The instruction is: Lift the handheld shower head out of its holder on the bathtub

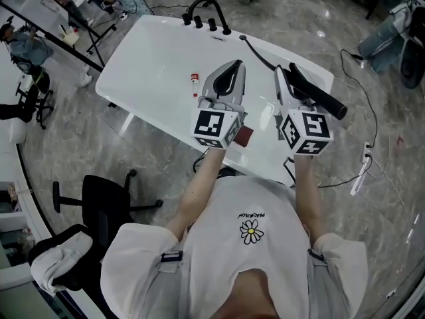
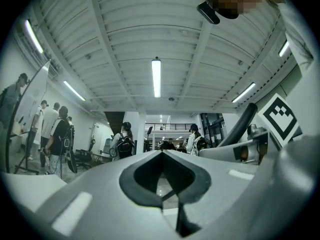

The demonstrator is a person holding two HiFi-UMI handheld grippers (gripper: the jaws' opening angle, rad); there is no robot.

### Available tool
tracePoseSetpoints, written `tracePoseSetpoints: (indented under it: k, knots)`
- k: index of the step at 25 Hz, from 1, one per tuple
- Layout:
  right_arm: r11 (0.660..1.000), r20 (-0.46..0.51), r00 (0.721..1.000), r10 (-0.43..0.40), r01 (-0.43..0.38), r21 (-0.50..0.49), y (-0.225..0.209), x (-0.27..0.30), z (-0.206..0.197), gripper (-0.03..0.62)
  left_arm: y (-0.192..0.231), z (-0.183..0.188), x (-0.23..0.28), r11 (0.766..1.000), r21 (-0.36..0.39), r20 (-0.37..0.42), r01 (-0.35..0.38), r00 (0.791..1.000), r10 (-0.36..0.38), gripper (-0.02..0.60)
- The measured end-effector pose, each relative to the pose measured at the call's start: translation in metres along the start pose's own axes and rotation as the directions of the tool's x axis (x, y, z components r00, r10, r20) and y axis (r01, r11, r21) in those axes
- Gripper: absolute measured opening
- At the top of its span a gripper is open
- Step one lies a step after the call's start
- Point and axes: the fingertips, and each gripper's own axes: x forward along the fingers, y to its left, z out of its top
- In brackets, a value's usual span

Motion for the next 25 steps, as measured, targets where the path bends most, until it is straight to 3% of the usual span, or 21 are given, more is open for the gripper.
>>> tracePoseSetpoints:
  k: [25]
  knots:
    - [1.0, 0.008, 1.0, 0.013, -0.013, -0.001, -0.008, -0.001, -0.002, 0.15, -0.009, -0.01, 0.003, 1.0, 0.0, -0.026, -0.001, 1.0, 0.001, 0.002]
